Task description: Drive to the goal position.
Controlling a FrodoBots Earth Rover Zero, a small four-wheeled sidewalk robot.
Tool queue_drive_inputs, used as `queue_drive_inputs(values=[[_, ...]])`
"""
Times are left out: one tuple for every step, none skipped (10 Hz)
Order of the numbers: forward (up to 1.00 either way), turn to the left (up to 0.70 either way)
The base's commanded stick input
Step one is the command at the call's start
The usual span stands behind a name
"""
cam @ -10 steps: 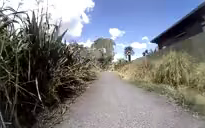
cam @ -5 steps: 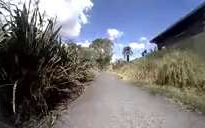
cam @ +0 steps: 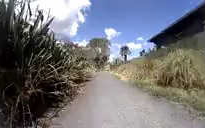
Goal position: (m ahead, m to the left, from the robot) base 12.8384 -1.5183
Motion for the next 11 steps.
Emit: queue_drive_inputs(values=[[0.7, 0.0], [0.7, 0.0], [0.7, 0.0], [0.7, 0.0], [0.7, 0.0], [0.7, 0.0], [0.7, 0.0], [0.7, 0.0], [0.7, 0.0], [0.7, 0.02], [0.7, 0.02]])
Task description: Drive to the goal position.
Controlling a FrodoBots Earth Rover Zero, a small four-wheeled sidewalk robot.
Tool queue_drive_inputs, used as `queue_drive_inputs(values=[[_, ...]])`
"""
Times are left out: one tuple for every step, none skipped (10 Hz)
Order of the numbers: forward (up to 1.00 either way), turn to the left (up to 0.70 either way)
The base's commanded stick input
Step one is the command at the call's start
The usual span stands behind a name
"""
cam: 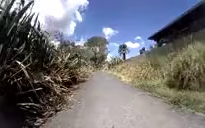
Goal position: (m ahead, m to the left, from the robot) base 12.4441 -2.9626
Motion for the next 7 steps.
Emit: queue_drive_inputs(values=[[0.7, 0.02], [0.7, 0.03], [0.7, 0.03], [0.7, 0.03], [0.7, 0.03], [0.7, 0.03], [0.7, 0.03]])
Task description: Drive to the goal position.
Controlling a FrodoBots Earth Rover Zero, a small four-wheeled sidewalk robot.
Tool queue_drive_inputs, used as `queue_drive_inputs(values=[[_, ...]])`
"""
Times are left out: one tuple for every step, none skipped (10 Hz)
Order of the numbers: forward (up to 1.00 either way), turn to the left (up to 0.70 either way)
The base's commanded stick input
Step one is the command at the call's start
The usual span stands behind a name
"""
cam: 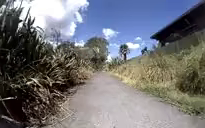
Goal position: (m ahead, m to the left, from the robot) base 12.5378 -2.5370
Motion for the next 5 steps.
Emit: queue_drive_inputs(values=[[0.7, 0.03], [0.7, 0.03], [0.7, 0.03], [0.7, 0.03], [0.7, 0.03]])
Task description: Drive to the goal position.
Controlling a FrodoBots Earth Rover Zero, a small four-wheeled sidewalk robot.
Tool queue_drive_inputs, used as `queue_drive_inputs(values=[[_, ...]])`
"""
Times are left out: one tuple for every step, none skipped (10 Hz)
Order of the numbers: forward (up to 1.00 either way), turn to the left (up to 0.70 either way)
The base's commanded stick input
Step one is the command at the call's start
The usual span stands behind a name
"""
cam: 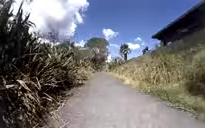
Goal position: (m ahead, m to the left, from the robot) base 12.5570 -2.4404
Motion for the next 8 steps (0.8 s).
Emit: queue_drive_inputs(values=[[0.7, 0.04], [0.7, 0.04], [0.7, 0.04], [0.7, 0.04], [0.7, 0.04], [0.7, 0.04], [0.7, 0.04], [0.7, 0.04]])
